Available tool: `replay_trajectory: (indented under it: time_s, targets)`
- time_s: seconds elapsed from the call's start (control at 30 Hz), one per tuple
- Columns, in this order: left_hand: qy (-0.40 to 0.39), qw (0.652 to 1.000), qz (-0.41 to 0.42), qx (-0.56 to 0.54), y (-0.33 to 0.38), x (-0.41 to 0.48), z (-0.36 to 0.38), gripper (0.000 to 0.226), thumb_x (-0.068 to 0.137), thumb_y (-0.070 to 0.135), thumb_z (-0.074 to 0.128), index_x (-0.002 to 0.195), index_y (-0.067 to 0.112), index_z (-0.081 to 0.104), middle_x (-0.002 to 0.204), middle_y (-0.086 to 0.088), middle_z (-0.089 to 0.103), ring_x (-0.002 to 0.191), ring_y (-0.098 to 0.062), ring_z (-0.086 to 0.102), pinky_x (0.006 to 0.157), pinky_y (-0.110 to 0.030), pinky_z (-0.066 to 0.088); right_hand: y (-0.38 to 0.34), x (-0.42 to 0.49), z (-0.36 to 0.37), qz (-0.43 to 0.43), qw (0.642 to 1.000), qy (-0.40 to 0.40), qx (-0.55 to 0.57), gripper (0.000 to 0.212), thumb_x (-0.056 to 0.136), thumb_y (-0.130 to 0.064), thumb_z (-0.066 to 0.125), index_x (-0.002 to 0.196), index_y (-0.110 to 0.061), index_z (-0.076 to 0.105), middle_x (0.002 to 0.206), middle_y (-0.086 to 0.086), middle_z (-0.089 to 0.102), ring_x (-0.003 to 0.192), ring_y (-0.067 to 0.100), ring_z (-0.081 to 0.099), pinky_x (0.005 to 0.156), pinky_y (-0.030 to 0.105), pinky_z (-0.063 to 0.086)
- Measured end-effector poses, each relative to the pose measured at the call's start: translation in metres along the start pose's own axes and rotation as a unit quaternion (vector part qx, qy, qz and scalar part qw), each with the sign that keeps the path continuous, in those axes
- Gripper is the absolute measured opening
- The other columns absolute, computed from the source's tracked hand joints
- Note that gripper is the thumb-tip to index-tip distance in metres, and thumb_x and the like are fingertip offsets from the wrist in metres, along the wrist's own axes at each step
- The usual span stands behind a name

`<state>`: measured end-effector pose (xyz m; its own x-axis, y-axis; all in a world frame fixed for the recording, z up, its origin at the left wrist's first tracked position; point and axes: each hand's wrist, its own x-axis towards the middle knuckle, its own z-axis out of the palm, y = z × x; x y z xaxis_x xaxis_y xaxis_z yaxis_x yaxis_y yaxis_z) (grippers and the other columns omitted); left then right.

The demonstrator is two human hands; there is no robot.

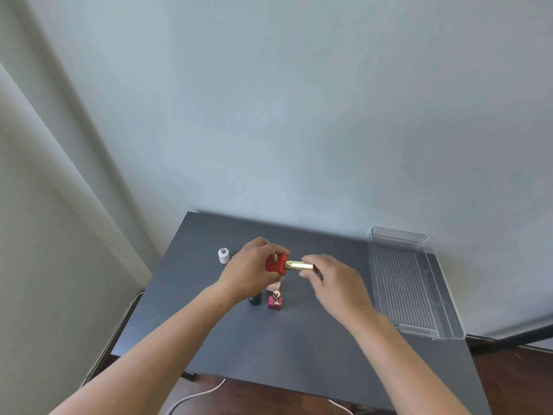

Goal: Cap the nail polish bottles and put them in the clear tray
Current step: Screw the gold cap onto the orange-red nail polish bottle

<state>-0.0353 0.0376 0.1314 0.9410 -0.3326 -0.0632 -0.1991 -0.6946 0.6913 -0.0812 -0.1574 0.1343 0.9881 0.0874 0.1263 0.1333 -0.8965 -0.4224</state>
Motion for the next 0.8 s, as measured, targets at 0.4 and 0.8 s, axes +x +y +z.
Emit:
replay_trajectory:
  time_s: [0.4, 0.8]
  targets:
    - [0.016, 0.998, 0.048, 0.037, 0.0086, -0.0007, 0.0012, 0.041, 0.081, 0.024, 0.072, 0.118, 0.038, 0.063, 0.111, 0.009, 0.055, 0.110, -0.010, 0.048, 0.088, -0.037, 0.050, -0.0022, 0.0036, -0.0038, 0.091, 0.994, -0.051, 0.014, 0.063, 0.096, -0.061, 0.020, 0.066, -0.018, 0.055, 0.054, -0.004, 0.052, 0.058, 0.020, 0.055, 0.053, 0.033, 0.039]
    - [0.013, 0.997, 0.044, 0.061, 0.0043, -0.0003, -0.0029, 0.036, 0.079, 0.029, 0.075, 0.113, 0.033, 0.066, 0.108, 0.011, 0.058, 0.105, -0.010, 0.052, 0.086, -0.031, 0.050, 0.0006, -0.0010, 0.0006, -0.037, 0.998, -0.017, -0.053, 0.027, 0.098, -0.035, 0.052, 0.119, -0.022, 0.063, 0.096, -0.005, 0.060, 0.072, 0.022, 0.061, 0.057, 0.031, 0.045]
